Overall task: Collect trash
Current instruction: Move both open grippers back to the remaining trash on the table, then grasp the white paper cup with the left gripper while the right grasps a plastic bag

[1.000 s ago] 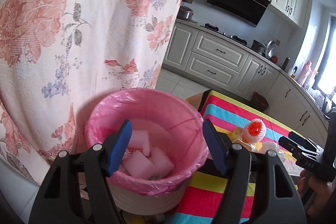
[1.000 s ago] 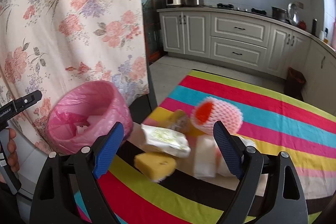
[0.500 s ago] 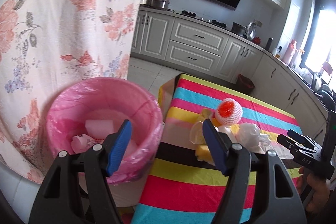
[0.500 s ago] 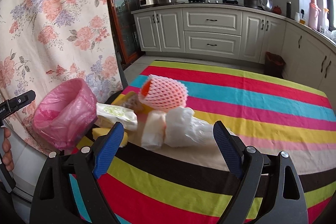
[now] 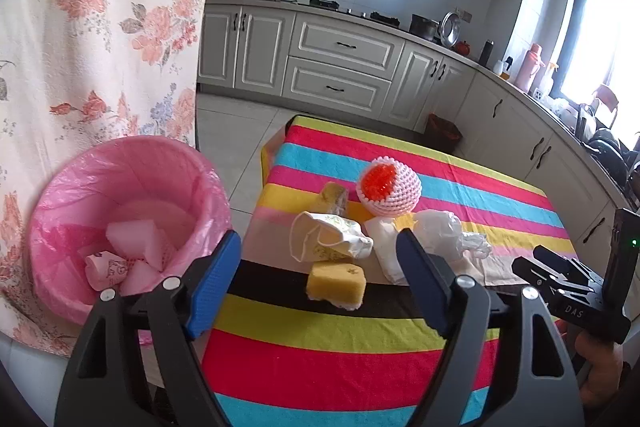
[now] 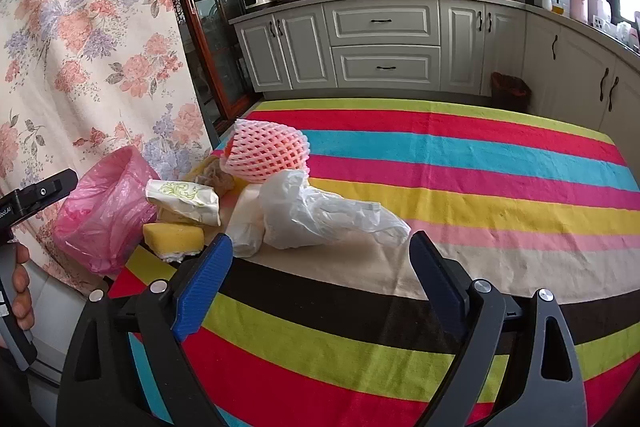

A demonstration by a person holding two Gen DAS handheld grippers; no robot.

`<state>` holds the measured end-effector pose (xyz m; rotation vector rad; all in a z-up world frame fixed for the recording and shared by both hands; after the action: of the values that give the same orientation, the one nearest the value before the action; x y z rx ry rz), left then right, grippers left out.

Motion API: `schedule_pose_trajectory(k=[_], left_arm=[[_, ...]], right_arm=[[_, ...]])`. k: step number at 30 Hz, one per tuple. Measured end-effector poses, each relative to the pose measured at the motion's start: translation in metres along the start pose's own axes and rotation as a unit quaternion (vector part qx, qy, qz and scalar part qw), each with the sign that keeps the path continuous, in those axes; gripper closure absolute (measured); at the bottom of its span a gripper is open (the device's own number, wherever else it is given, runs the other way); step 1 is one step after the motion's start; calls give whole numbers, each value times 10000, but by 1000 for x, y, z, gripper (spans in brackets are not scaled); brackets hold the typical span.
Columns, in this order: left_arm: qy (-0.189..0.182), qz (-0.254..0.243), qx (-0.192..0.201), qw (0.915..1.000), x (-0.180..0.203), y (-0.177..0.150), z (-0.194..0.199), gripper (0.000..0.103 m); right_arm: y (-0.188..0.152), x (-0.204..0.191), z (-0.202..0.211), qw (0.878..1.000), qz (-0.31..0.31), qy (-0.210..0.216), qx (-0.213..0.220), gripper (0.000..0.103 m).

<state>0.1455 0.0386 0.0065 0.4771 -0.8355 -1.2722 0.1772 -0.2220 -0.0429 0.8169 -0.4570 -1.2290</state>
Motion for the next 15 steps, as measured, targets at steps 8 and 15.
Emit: schedule_pose_trajectory(k=[8, 15], left_arm=[[1, -88, -302, 9995, 11, -11, -34, 21], [-19, -116, -552, 9984, 11, -16, -69, 18]], right_arm=[[-3, 7, -12, 9999, -65, 37, -83, 19], [10, 1, -28, 9999, 71, 103, -94, 18]])
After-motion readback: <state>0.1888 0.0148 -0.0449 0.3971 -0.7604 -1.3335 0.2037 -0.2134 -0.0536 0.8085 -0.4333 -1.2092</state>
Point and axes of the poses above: each gripper's, at about its wrist camera, not at the fingertips, and z roughly against the way its jaws point, x to its right, y to its top, the point moved 6 cm from there along -z, roughly the way its jaws point, and after that the axes turned 6 degrees about z, right-handed, at the moved point
